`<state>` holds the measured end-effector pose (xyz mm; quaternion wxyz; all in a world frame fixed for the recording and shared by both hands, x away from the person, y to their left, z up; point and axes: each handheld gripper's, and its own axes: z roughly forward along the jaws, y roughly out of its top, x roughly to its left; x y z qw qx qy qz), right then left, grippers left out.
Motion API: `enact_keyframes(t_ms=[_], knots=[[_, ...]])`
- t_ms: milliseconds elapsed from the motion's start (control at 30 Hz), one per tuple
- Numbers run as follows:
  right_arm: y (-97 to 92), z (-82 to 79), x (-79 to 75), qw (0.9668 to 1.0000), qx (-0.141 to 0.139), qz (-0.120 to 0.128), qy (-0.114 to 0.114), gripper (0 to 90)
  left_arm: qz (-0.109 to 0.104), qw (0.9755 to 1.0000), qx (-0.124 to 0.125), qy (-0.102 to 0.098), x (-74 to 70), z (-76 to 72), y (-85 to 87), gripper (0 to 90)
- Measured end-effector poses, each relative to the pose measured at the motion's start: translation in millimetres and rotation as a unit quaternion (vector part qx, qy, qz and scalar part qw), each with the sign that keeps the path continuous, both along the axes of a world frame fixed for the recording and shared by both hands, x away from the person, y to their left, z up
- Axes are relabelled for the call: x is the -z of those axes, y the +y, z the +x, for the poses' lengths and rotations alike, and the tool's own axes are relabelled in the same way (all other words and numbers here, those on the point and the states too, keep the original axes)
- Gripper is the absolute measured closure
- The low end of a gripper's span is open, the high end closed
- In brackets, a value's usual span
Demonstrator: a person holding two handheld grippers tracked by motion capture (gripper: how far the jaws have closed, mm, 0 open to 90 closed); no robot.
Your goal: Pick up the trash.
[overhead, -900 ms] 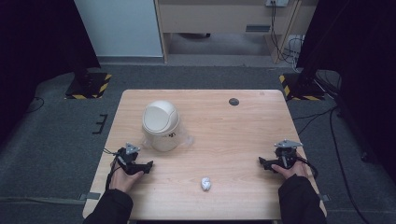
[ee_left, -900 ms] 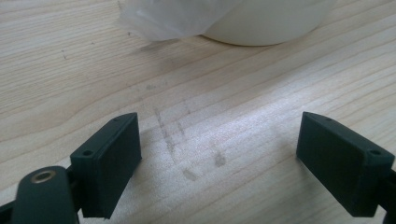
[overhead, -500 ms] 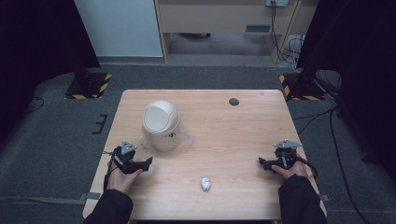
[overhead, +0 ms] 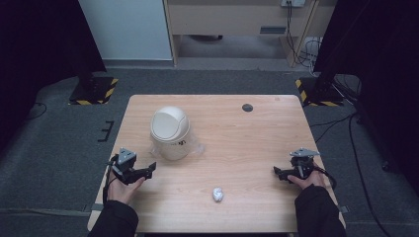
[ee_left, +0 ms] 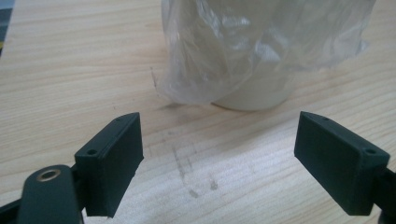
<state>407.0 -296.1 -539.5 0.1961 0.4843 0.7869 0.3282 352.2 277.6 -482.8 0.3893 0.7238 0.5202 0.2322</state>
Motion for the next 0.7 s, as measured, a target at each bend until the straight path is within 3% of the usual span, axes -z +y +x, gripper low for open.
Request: enact_keyframes(t_ms=[200, 467, 567, 600, 700], knots=[[0.3, -0.1, 0.0, 1.0, 0.0, 0.0, 0.0, 0.7, -0.033, 0.9992, 0.006, -0.022, -8.5, -3.6, 0.6, 17.7], [0.3, -0.1, 0.0, 1.0, 0.0, 0.0, 0.0, 0.7, -0.049, 0.9971, 0.007, -0.058, -18.5, -7.5, 0.2, 18.2], [0.3, -0.1, 0.0, 1.0, -0.001, 0.0, 0.0, 0.7, -0.065, 0.9944, 0.007, -0.084, -24.9, -10.0, 0.3, 18.4], [0.3, -0.1, 0.0, 1.0, -0.001, 0.0, 0.0, 0.7, -0.065, 0.9944, 0.007, -0.084, -24.9, -10.0, 0.3, 18.5], [0.3, -0.1, 0.0, 1.0, 0.0, 0.0, 0.0, 0.7, -0.08, 0.9904, 0.009, -0.112, -32.2, -12.6, -0.5, 19.0]])
